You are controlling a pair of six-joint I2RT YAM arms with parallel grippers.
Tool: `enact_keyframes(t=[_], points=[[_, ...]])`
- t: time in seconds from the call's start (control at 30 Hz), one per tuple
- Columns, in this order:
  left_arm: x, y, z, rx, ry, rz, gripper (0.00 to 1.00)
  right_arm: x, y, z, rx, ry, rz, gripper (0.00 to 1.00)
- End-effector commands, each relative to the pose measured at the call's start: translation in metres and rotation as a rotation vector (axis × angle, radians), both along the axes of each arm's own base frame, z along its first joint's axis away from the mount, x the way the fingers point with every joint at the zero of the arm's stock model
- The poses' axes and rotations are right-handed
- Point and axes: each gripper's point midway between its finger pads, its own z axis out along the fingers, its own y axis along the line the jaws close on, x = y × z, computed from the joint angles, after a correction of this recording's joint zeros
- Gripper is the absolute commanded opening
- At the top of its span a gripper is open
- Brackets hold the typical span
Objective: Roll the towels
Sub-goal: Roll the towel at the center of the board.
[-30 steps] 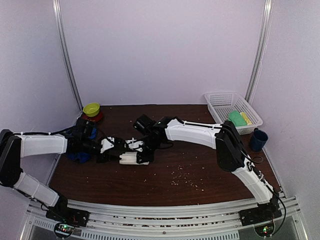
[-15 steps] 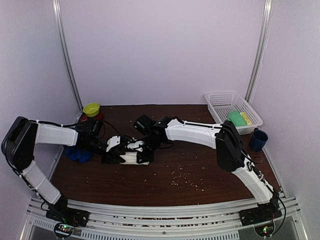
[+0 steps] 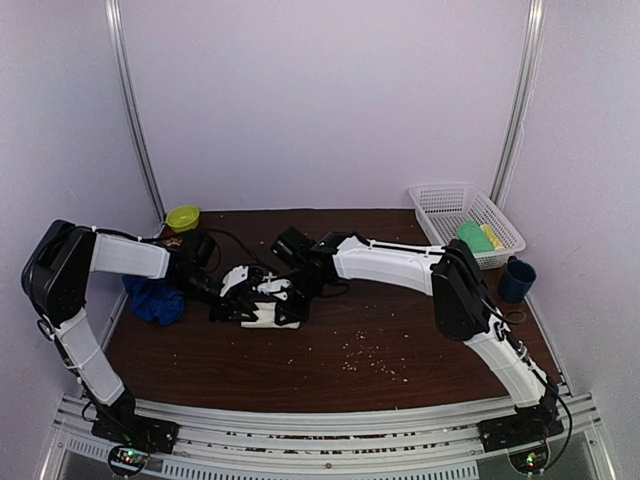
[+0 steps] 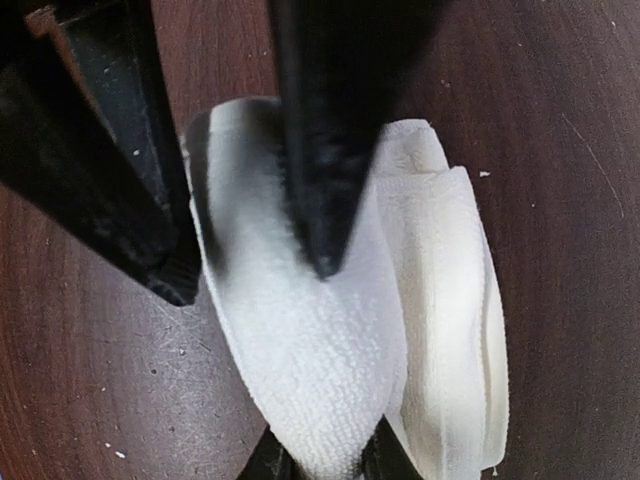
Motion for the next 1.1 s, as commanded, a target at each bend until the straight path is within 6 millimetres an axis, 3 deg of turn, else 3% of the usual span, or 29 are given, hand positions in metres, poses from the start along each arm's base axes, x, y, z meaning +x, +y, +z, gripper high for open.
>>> enact_keyframes(t=[0.0, 0.1, 0.3, 0.5, 0.67, 0.7, 0.73, 0.77, 1.07], points=[[0.006, 0.002, -0.015, 0.041, 0.092, 0.049, 0.14, -0.009, -0.028, -0.046, -0.158, 0.020, -0.003, 0.15], [0.007, 0.008, -0.027, 0.082, 0.112, 0.076, 0.00, -0.007, -0.028, -0.041, -0.151, 0.001, -0.010, 0.19], [0.019, 0.018, -0.045, 0.148, 0.143, 0.162, 0.00, -0.001, -0.028, -0.026, -0.112, -0.028, -0.033, 0.32], [0.028, 0.027, -0.058, 0.151, 0.205, 0.215, 0.00, 0.011, -0.035, -0.001, -0.030, -0.034, -0.101, 0.58], [0.036, 0.032, -0.064, 0.150, 0.266, 0.242, 0.00, 0.016, -0.046, 0.023, 0.050, -0.031, -0.159, 0.71], [0.038, 0.032, -0.065, 0.150, 0.277, 0.246, 0.00, 0.017, -0.049, 0.026, 0.058, -0.031, -0.174, 0.75], [0.039, 0.031, -0.065, 0.148, 0.287, 0.246, 0.00, 0.020, -0.054, 0.031, 0.069, -0.033, -0.197, 0.90], [0.041, 0.031, -0.064, 0.147, 0.295, 0.249, 0.00, 0.022, -0.058, 0.034, 0.083, -0.038, -0.220, 0.99], [0.059, 0.023, -0.064, 0.152, 0.378, 0.282, 0.00, 0.038, -0.095, 0.065, 0.152, -0.158, -0.527, 1.00]])
